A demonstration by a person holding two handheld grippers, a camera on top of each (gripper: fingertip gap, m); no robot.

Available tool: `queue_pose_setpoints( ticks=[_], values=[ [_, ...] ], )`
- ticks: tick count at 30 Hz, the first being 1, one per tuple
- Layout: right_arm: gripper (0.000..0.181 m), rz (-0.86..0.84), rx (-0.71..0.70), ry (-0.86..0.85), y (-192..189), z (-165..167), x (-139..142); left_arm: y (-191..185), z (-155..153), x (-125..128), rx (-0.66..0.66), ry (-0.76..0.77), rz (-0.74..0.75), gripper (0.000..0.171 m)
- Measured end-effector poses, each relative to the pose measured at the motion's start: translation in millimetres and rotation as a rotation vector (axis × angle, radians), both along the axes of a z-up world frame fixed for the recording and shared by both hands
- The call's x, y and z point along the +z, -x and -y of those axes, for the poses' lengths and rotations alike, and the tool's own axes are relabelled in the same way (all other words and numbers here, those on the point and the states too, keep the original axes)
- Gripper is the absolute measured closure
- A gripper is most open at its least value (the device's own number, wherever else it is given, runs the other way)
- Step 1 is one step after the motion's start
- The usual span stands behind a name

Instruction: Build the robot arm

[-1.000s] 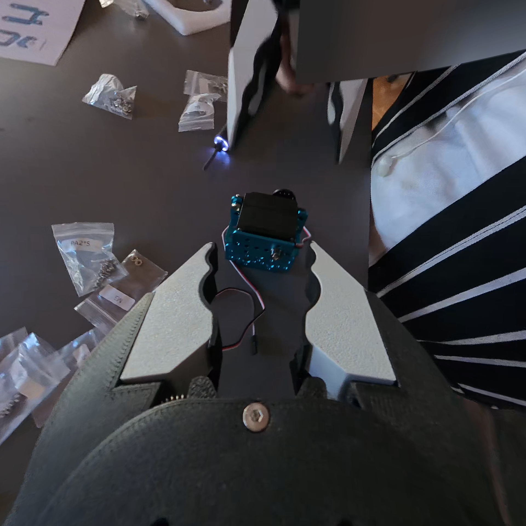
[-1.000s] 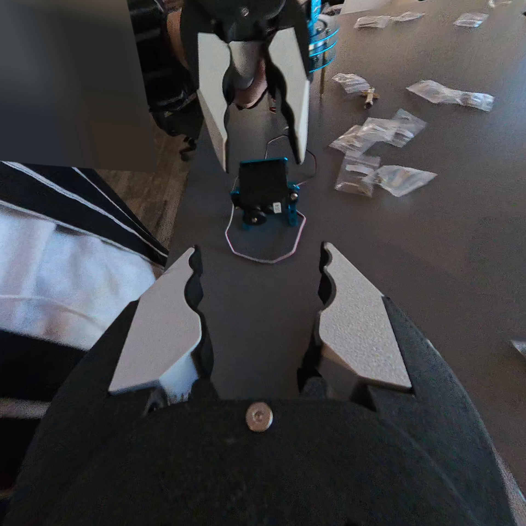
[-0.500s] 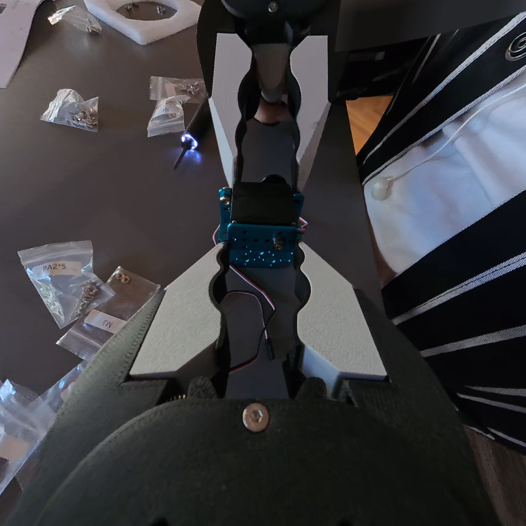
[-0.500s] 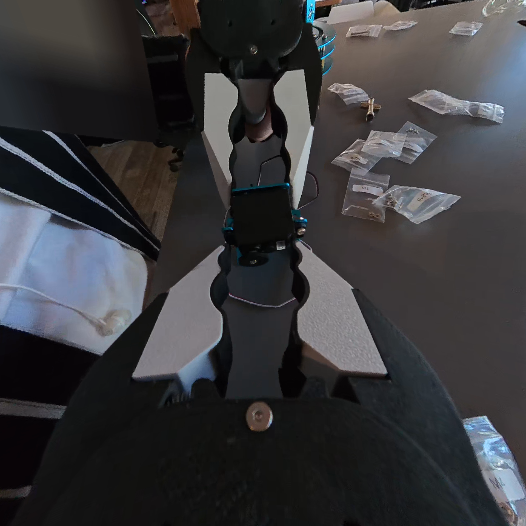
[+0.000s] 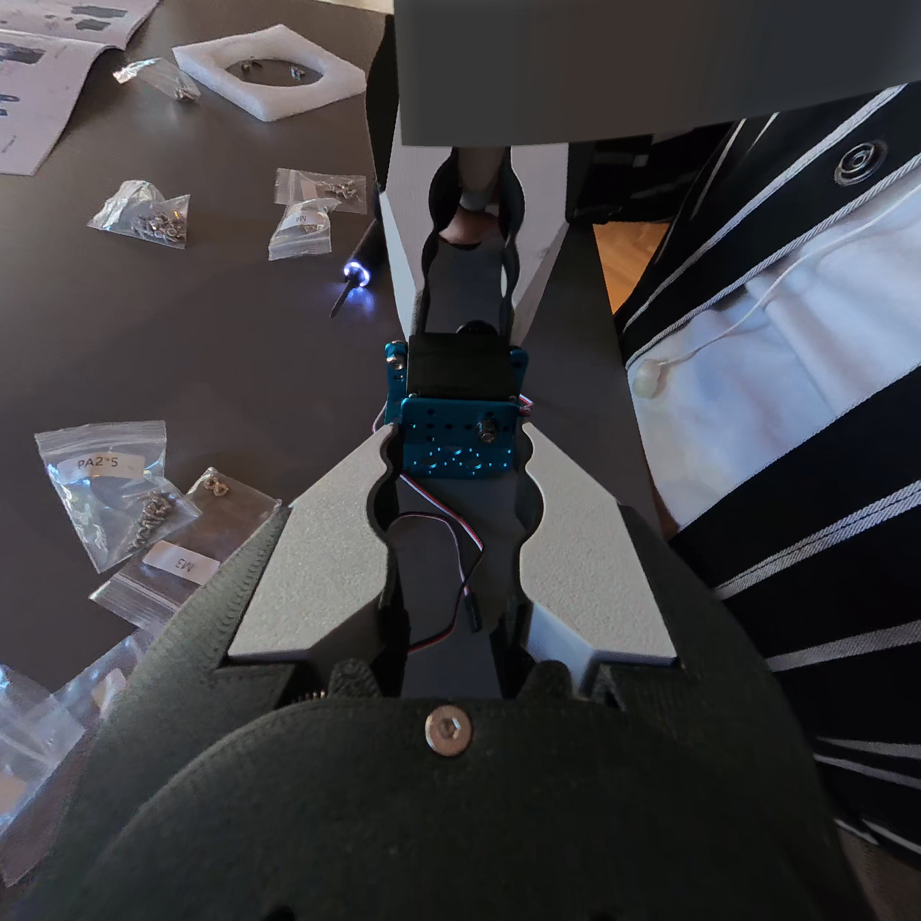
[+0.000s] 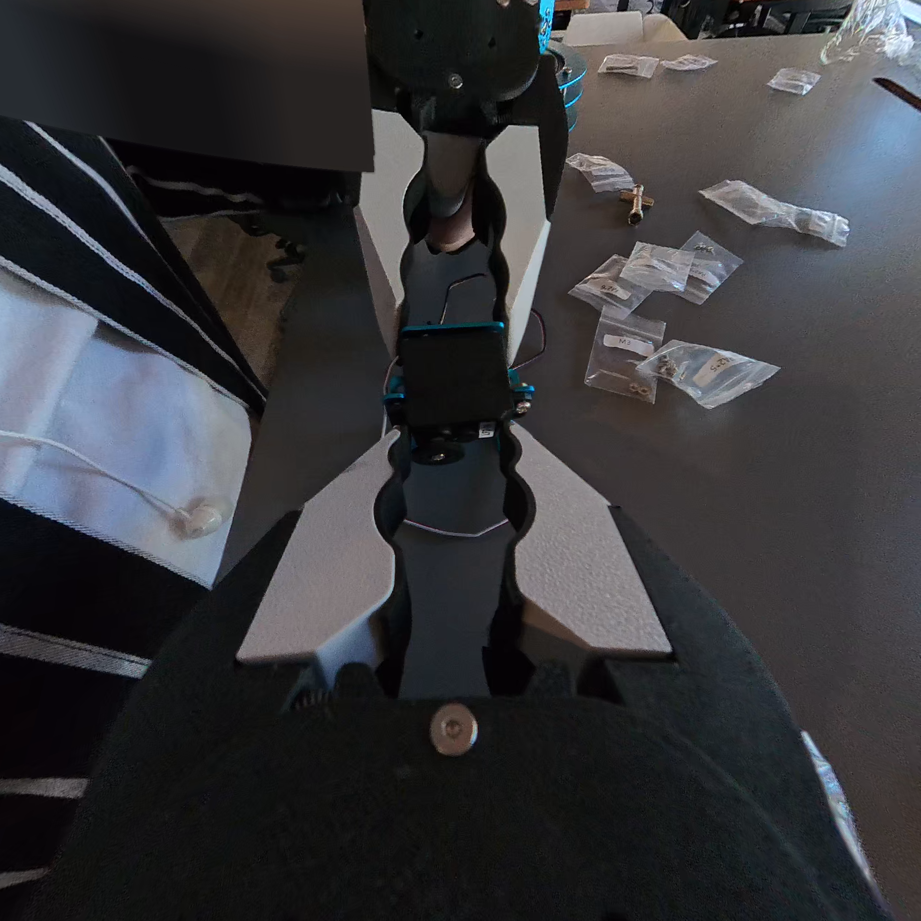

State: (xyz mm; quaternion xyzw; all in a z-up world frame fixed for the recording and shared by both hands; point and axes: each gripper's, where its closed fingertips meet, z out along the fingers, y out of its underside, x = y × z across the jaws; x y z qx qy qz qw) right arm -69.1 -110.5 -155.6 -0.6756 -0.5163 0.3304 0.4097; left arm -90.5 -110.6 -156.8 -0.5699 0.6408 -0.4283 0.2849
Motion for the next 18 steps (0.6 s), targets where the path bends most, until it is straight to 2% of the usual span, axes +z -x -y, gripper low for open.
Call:
queue_pose_setpoints(
  ticks=[5,9,10,13,16,18],
  values=[
    [0.146,0.0,0.049,0.04,-1.4,3.5,3.0,1.9,1.0,0.7,-0.009,0.035,0.027,0.128],
    [0.144,-0.242,0.05,0.187,3.1,-2.6,50.5,1.6,1.6,0.0,-0.012,-0.03,0.03,0.128],
    [0.142,-0.24,0.068,0.201,8.8,-0.3,54.4,1.6,1.6,0.0,-0.011,-0.034,0.028,0.128],
    [0.132,-0.036,0.064,0.116,25.8,-1.7,34.2,1.9,1.6,-0.2,-0.012,-0.046,0.026,0.129],
    [0.132,0.142,0.087,0.066,31.3,-1.3,12.4,2.2,1.6,-0.2,-0.011,-0.046,0.027,0.129],
    [0.139,0.198,0.091,0.052,30.5,-2.9,6.9,2.2,1.3,-0.3,-0.007,-0.046,0.029,0.129]
  ],
)
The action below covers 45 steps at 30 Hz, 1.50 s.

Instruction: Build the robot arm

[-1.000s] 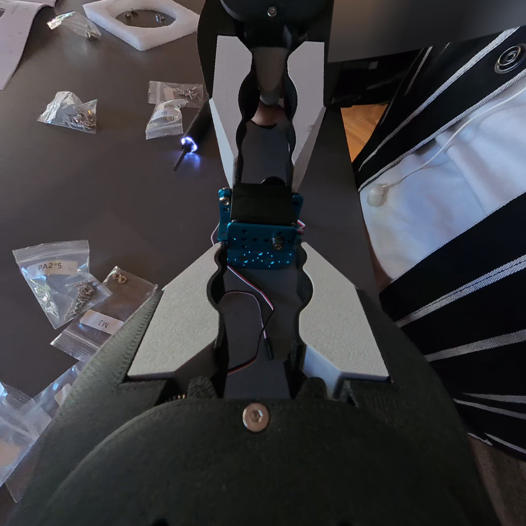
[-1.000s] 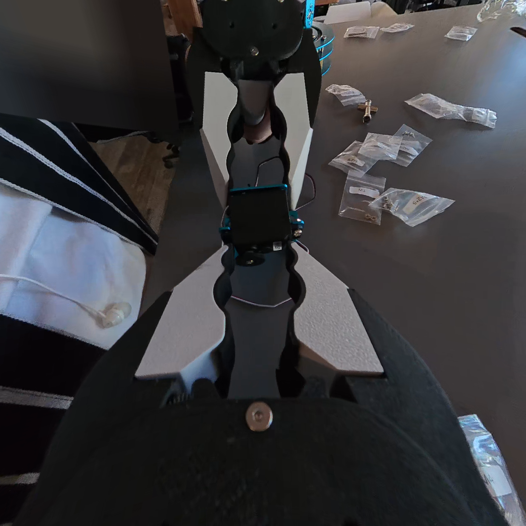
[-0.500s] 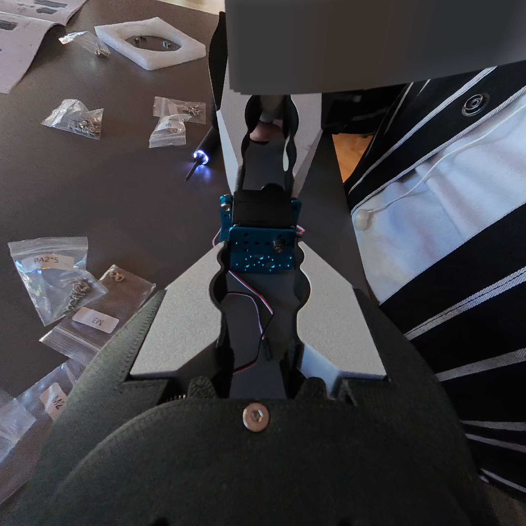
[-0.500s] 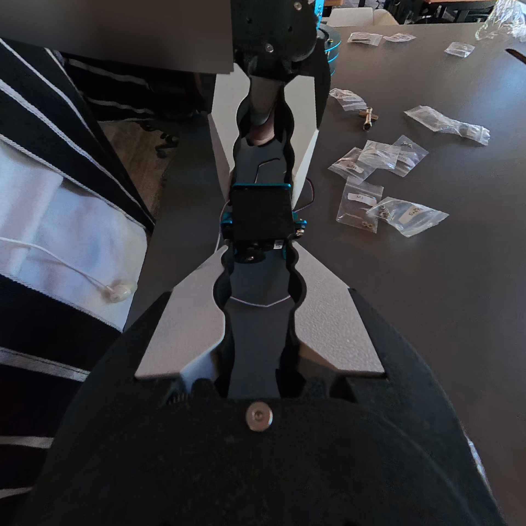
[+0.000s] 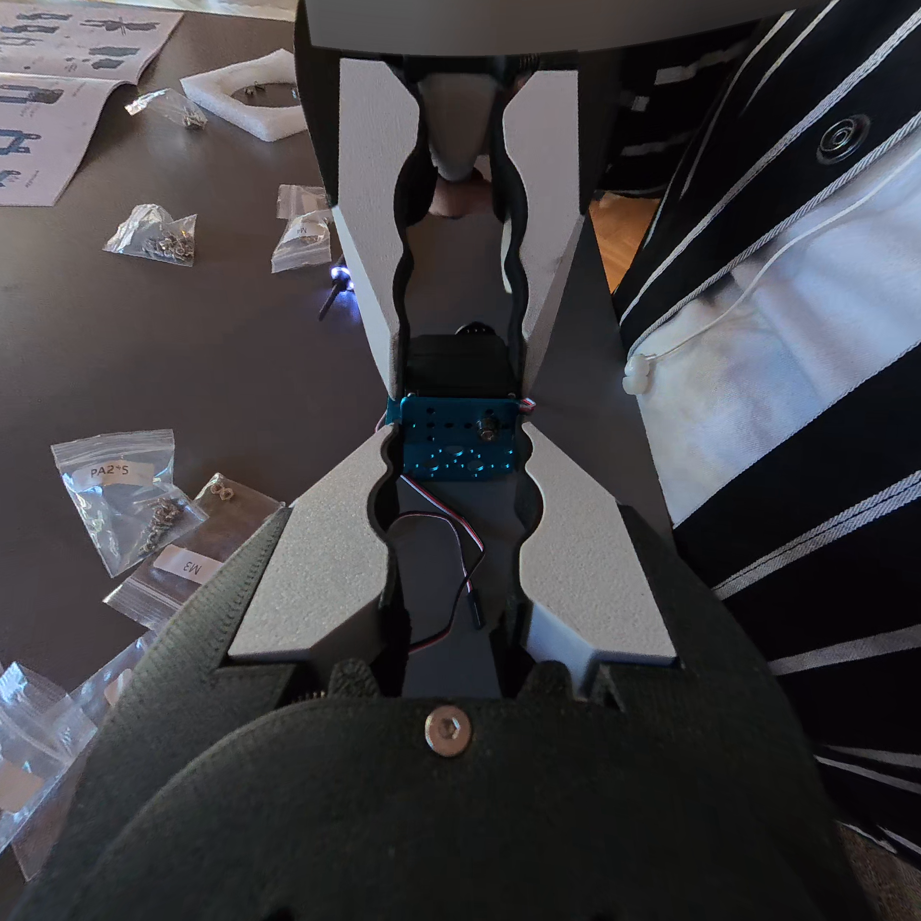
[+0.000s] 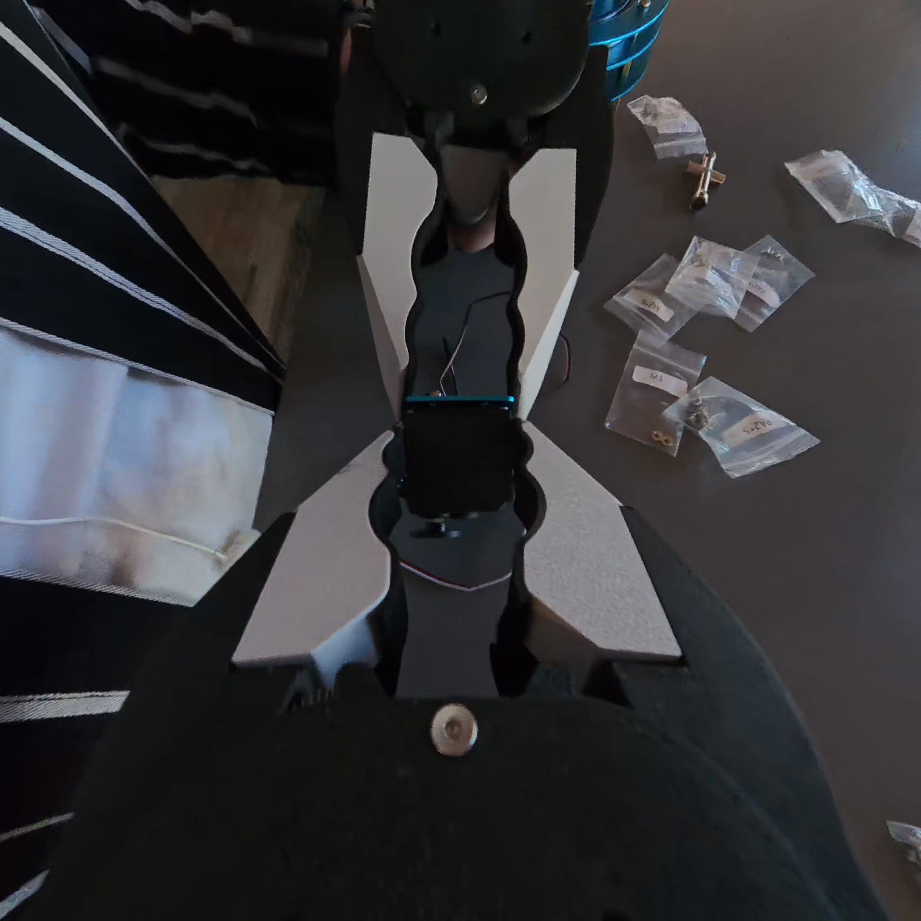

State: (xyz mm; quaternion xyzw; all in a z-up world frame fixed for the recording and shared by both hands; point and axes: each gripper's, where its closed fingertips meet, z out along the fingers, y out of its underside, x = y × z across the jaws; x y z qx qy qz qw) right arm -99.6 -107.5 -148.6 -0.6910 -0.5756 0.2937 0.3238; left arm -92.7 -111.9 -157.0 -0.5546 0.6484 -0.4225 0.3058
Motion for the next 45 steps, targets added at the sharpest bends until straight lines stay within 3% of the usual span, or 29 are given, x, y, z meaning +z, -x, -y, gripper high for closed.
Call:
queue_pose_setpoints(
  ticks=[9,12,45],
  values=[
    [0.139,0.054,-0.07,0.007,-4.5,-3.3,-1.5,-2.0,-1.7,-0.1,0.049,0.004,0.016,0.128],
    [0.14,0.052,0.007,-0.055,-4.5,1.4,-1.1,-2.3,1.2,0.0,0.044,0.01,0.022,0.128],
    [0.139,0.044,0.0,-0.014,-7.3,-2.6,-1.3,-4.0,-3.6,-0.1,0.1,-0.029,0.017,0.129]
  ],
)
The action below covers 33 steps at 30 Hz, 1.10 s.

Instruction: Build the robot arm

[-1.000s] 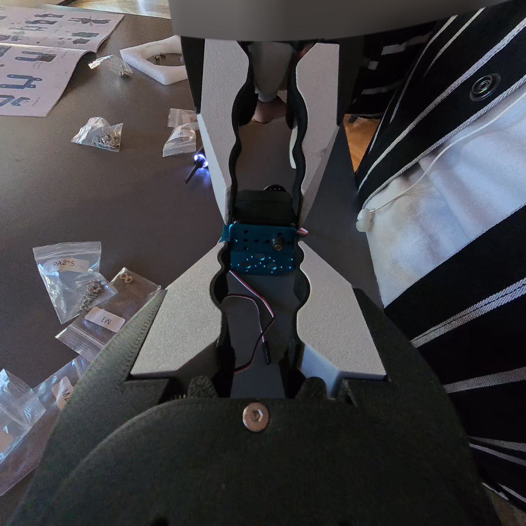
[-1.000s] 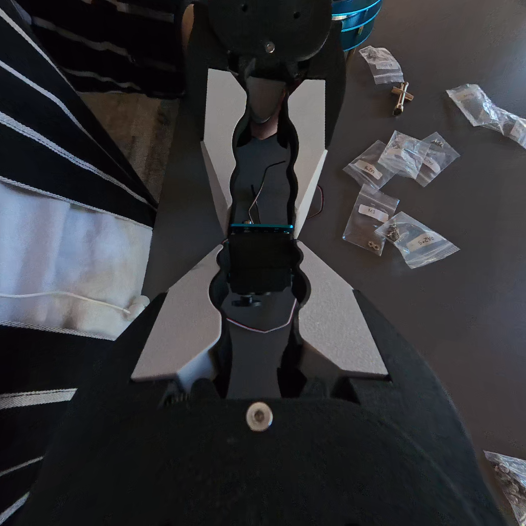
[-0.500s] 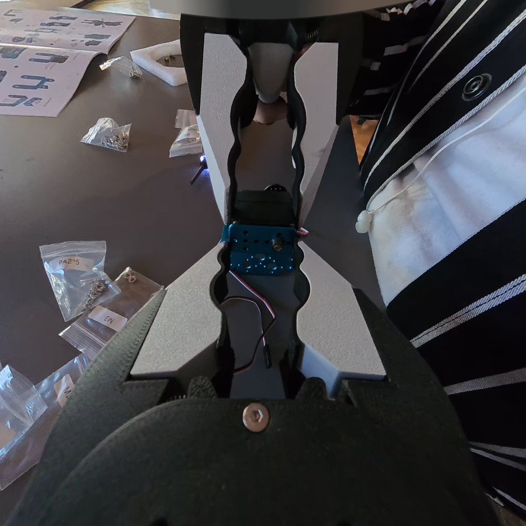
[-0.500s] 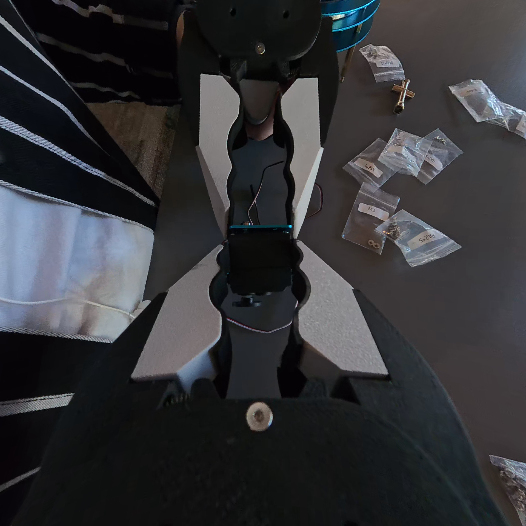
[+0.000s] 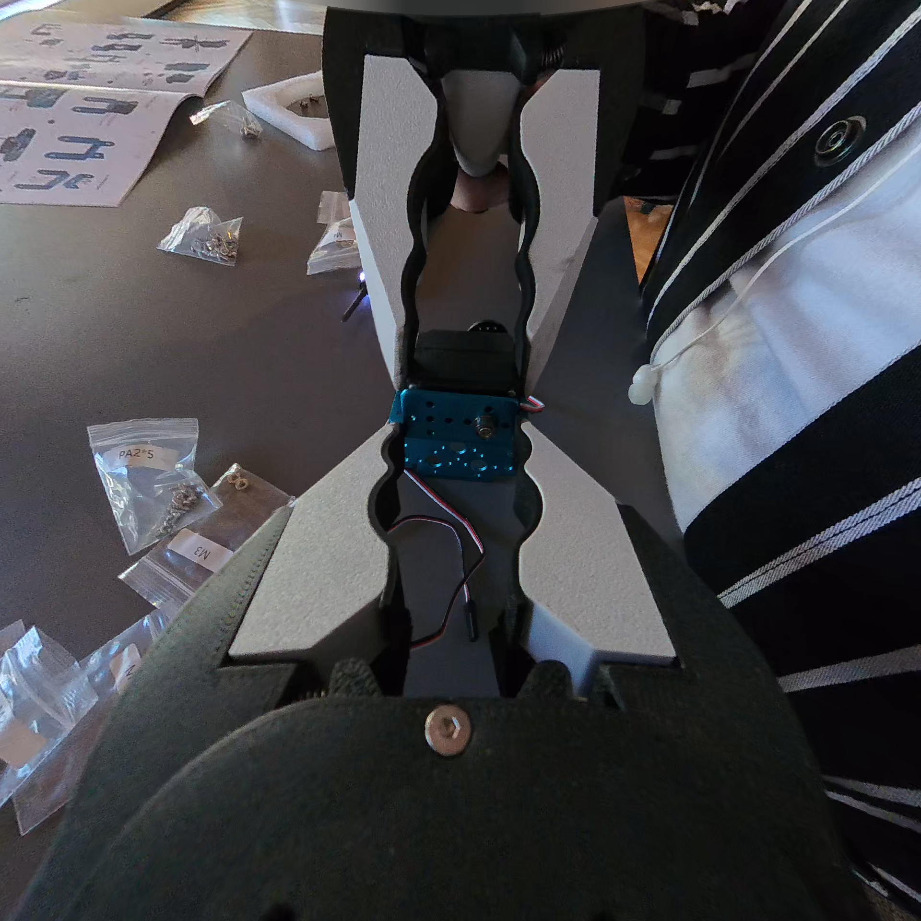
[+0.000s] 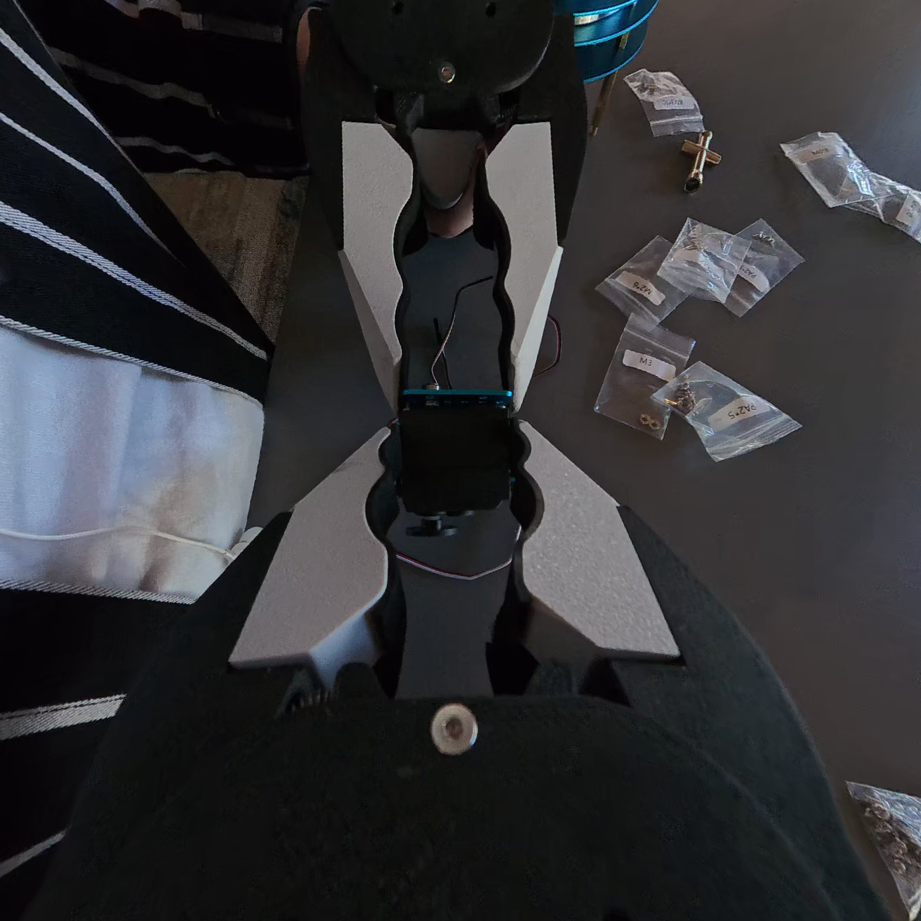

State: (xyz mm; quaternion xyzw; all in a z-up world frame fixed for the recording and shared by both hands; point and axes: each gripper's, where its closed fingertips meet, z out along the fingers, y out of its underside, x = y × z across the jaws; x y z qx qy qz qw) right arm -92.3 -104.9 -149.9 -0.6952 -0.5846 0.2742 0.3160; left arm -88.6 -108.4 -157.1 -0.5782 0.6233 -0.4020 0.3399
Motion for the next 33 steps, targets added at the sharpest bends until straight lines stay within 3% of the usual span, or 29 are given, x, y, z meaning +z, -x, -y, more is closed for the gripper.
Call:
queue_pose_setpoints(
  ticks=[26,33],
  values=[
    [0.139,-0.097,0.003,0.006,1.8,2.0,1.6,3.1,2.8,1.4,0.009,0.035,0.016,0.13],
    [0.131,-0.251,-0.043,0.043,-12.8,-0.4,22.5,6.6,3.7,2.1,0.032,0.077,0.03,0.127]
  ],
)
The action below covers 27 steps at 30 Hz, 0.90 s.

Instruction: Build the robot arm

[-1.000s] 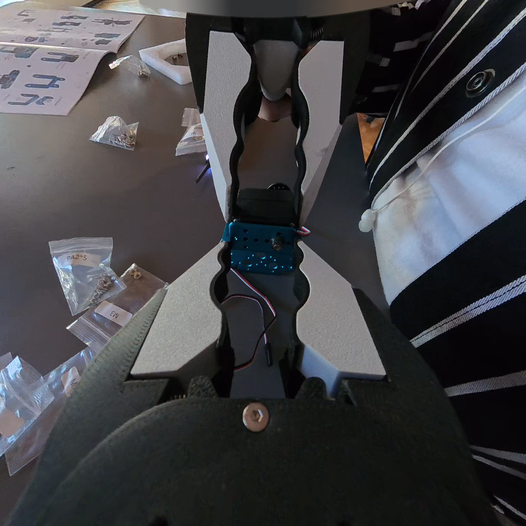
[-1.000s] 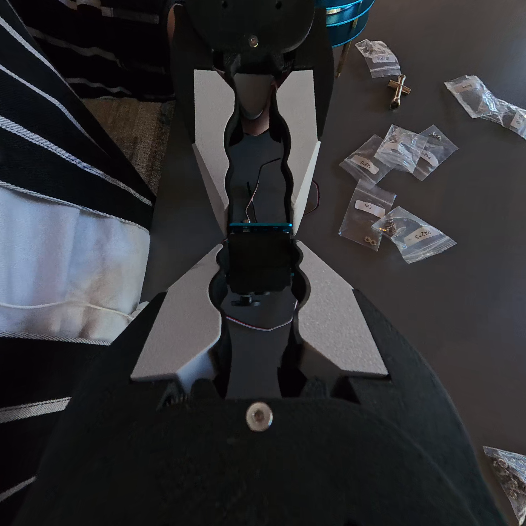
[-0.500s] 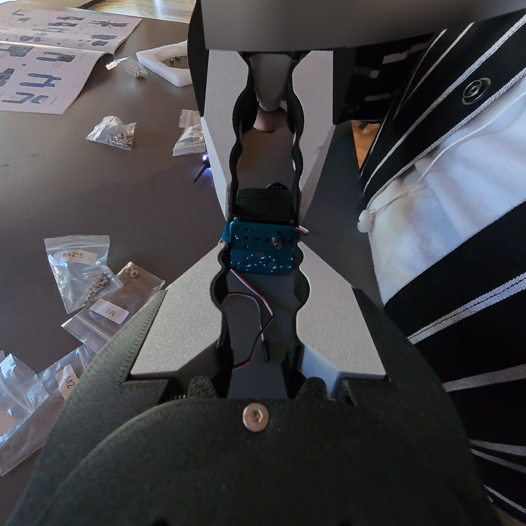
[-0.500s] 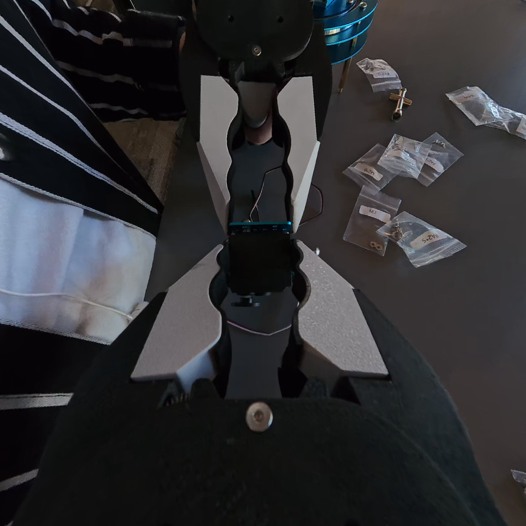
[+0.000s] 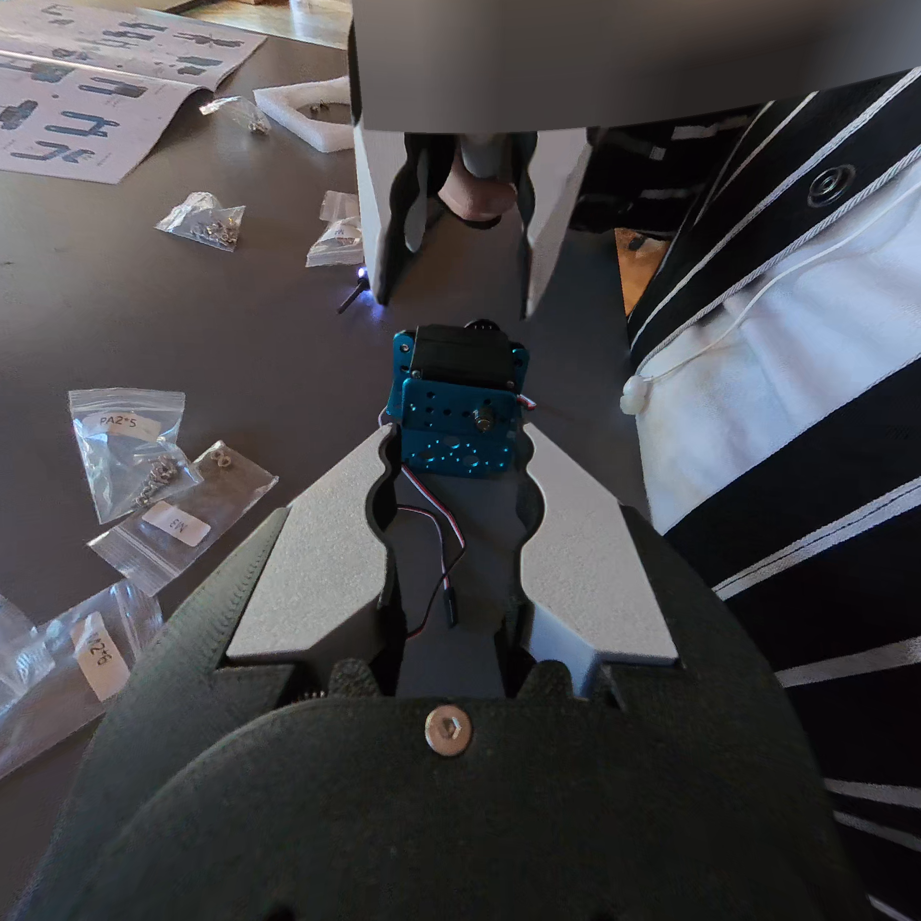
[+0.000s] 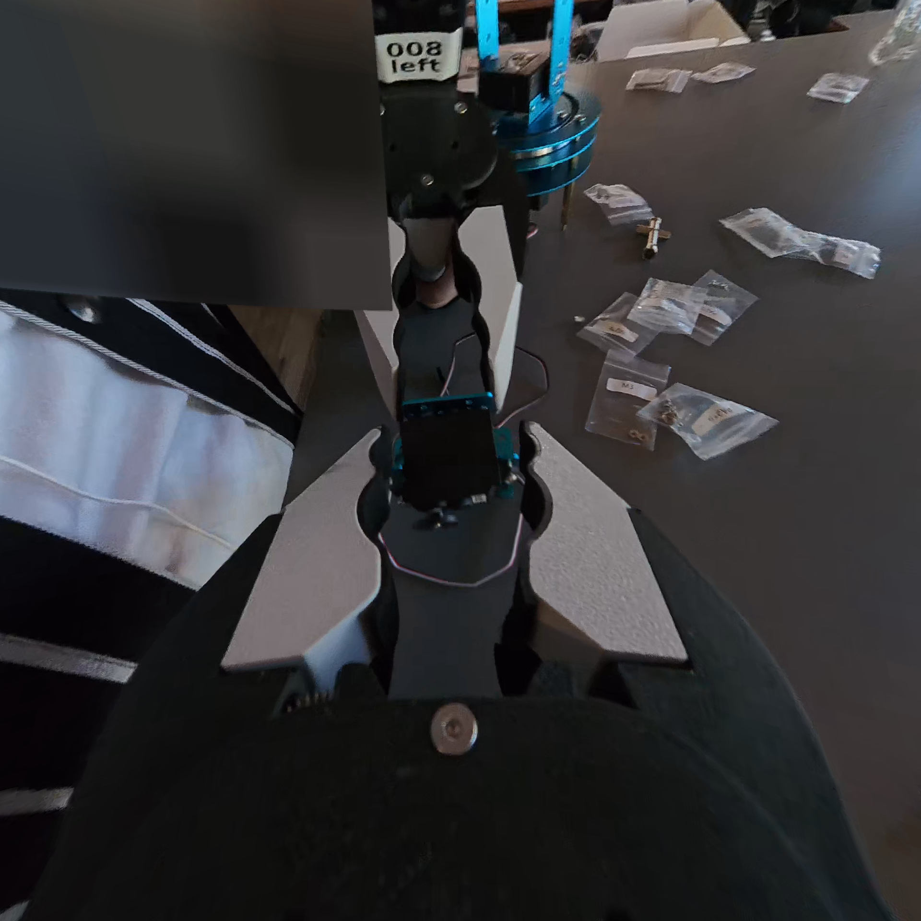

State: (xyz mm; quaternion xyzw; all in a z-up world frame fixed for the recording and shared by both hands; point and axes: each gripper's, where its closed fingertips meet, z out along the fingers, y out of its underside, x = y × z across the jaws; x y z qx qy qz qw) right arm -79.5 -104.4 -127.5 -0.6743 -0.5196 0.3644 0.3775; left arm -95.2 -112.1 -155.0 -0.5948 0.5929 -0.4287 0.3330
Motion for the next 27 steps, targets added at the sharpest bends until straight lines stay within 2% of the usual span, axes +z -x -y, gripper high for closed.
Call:
queue_pose_setpoints(
  ticks=[4,9,14,17,23,27],
  values=[
    [0.134,-0.056,-0.063,0.066,-21.5,-8.1,-0.3,7.1,-1.5,8.0,0.044,0.04,0.029,0.127],
    [0.159,-0.143,-0.05,0.168,-28.4,-12.4,-1.9,17.0,-10.6,20.0,0.133,0.089,0.061,0.133],
    [0.174,-0.102,-0.001,0.156,-31.9,-24.3,-14.3,11.3,-7.1,26.3,0.109,0.143,0.054,0.132],
    [0.175,-0.056,0.084,0.136,-30.6,-23.3,-22.1,6.6,-4.2,21.7,0.109,0.136,0.009,0.127],
    [0.175,-0.026,0.126,0.106,-30.9,-21.8,-19.5,3.0,2.9,16.4,0.148,0.133,-0.041,0.129],
    [0.174,0.029,0.145,0.063,-34.0,-14.4,-25.7,6.0,4.1,23.4,0.216,0.163,-0.035,0.131]
  ],
)
